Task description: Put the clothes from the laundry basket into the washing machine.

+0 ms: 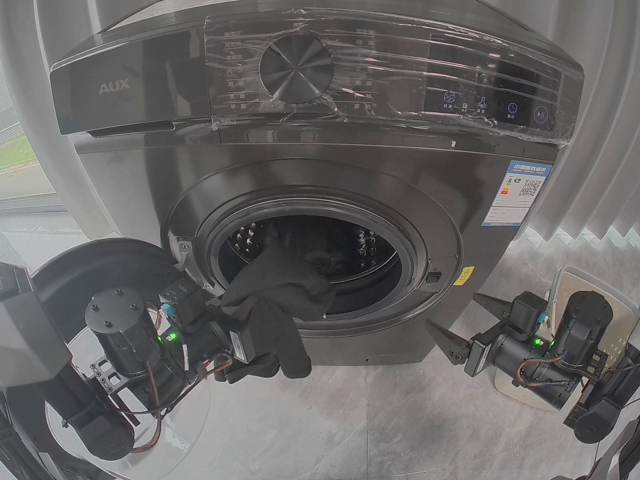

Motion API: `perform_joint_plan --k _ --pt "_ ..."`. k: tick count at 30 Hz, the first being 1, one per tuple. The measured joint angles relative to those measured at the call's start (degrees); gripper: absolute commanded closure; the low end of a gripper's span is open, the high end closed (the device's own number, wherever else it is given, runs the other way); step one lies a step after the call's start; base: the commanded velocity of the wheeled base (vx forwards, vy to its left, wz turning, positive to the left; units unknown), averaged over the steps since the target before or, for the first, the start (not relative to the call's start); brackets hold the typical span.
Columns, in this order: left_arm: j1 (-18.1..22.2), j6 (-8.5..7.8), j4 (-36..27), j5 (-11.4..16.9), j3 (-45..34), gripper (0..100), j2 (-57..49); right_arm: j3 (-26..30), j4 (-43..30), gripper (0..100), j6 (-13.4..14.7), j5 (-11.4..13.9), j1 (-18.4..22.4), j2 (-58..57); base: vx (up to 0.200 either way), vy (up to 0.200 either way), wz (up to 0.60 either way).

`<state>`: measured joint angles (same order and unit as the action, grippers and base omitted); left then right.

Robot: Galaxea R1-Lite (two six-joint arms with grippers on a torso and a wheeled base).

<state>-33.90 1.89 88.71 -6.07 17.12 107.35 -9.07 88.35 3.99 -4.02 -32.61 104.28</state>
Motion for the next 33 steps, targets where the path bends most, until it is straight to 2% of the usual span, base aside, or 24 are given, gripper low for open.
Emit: perform_joint_plan --k 4,8,12,18,24,29,33 --pt "-0.16 0.84 -0.04 -0.16 2.76 100 0.76 1.33 0.09 0 0.0 -0.02 -1.37 -0.01 0.0 0.0 0.0" --pt "-0.18 1.0 -0.15 0.09 5.38 100 2.35 1.85 0.15 0 0.04 -0.07 -2.12 -0.04 0.0 0.0 0.0" --pt "-0.2 1.34 -0.15 0.24 7.61 100 3.89 1.99 0.2 0 0.04 -0.05 -2.43 -0.06 0.0 0.0 0.0" --pt "-0.2 2.78 -0.13 0.24 11.91 100 6.81 2.05 0.22 0 0.04 -0.02 -2.56 -0.12 0.0 0.0 0.0" --pt "-0.52 3.25 -0.13 0.27 14.63 100 9.87 2.0 0.23 0 0.06 -0.02 -2.63 -0.15 0.0 0.0 0.0" --pt "-1.97 5.57 -0.17 0.02 16.73 100 13.37 1.96 0.23 0 0.06 -0.02 -2.63 -0.12 0.0 0.0 0.0" --pt "-2.54 6.45 -0.13 -0.3 20.92 100 16.25 1.96 0.23 0 0.04 -0.02 -2.63 -0.12 0.0 0.0 0.0"
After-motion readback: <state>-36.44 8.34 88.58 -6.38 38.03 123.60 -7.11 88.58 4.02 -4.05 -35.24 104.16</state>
